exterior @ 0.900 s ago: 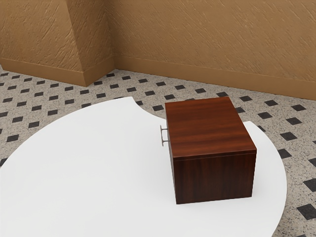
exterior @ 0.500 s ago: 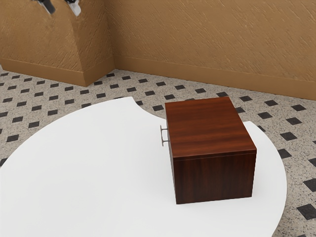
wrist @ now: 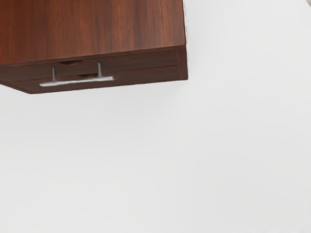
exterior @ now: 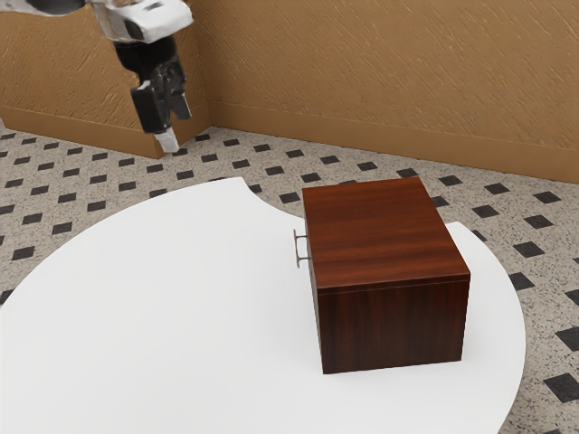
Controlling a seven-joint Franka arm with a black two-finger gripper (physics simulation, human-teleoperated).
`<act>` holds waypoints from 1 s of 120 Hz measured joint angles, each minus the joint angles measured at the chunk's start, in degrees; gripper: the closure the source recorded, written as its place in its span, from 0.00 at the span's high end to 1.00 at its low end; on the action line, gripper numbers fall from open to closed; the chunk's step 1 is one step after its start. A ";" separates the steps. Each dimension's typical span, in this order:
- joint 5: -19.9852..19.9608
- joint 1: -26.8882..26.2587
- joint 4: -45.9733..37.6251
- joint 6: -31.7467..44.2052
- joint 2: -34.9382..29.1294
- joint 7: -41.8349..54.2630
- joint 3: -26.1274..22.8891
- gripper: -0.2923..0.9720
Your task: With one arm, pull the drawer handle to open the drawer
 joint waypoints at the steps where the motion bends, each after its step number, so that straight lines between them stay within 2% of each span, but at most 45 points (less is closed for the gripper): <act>1: -0.09 0.01 -0.43 0.41 -0.05 0.89 -0.02 0.77; 17: -0.83 -0.05 -10.33 9.83 -1.94 12.91 -2.08 0.77; 32: -1.02 -0.71 -17.38 19.66 -2.64 21.02 -1.75 0.77; 49: 0.21 -0.61 -18.94 25.74 -0.66 28.13 0.09 0.75; 69: 1.36 -0.50 -18.84 29.05 1.15 32.74 1.23 0.74; 92: -1.86 -0.41 -18.33 30.28 1.33 19.62 1.41 0.76; 108: -1.24 -0.36 -17.44 25.46 1.29 -1.75 1.45 0.76; 120: -0.88 -0.19 -15.09 18.21 1.93 -16.69 3.00 0.76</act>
